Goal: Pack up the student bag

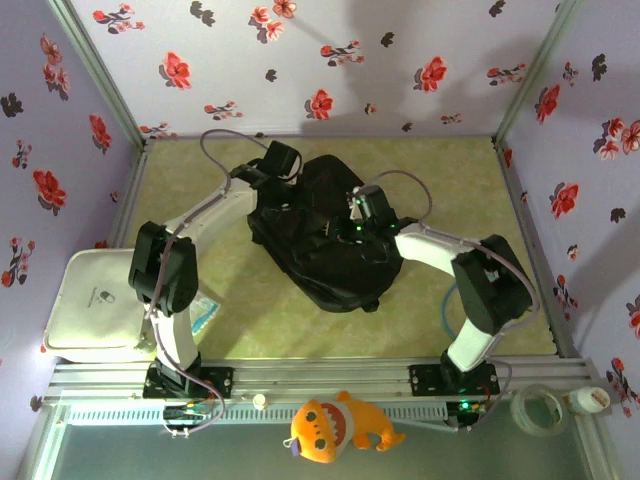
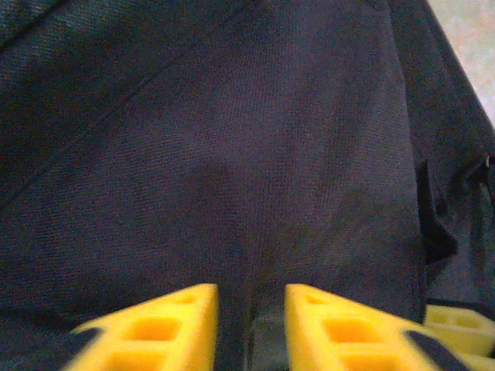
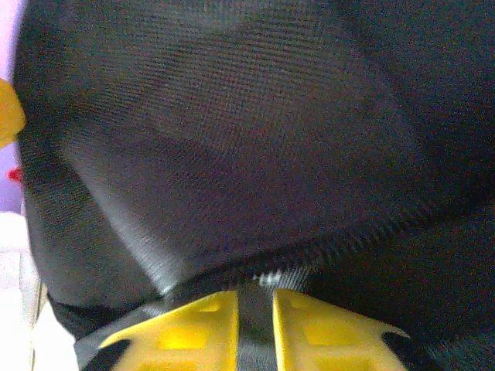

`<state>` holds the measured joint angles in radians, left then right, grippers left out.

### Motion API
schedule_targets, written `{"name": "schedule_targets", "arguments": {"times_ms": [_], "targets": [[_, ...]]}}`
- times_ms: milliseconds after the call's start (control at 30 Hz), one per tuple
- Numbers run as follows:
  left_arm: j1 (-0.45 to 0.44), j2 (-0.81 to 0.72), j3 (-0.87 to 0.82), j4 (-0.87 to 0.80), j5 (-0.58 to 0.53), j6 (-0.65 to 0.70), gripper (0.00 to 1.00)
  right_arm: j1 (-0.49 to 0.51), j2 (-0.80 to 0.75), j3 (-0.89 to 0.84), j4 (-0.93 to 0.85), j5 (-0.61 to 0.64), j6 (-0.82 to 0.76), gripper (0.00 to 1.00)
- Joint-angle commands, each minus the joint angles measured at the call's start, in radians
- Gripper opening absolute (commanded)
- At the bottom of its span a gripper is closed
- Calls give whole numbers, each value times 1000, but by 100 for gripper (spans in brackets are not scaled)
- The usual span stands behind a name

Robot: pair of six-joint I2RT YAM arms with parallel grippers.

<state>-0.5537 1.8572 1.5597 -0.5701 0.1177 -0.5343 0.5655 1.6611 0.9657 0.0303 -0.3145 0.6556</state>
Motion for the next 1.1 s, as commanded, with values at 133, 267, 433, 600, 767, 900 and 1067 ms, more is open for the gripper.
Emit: {"name": "schedule_targets", "arguments": {"times_ms": [133,267,433,600,767,900,1067], "targets": [[98,-240,-200,148,14,-127,54,32,-193,2,-241,139,-154,49],[183,-361,-369,203,7,-195,65,102,-179,104,-410,222,-275,57],[301,-479,-568,218,-1,-255,74,186,-85,250,-506,239,-390,58],[387,-568,-708,222,-3,-262,85,259,56,409,-581,251,-481,56],[438,-630,-779,209,-3,-258,92,315,214,595,-691,288,-572,53],[449,-650,-782,194,-2,-242,93,329,300,691,-733,309,-589,52],[451,-653,-780,193,-1,-238,95,329,367,742,-733,311,-582,46]]}}
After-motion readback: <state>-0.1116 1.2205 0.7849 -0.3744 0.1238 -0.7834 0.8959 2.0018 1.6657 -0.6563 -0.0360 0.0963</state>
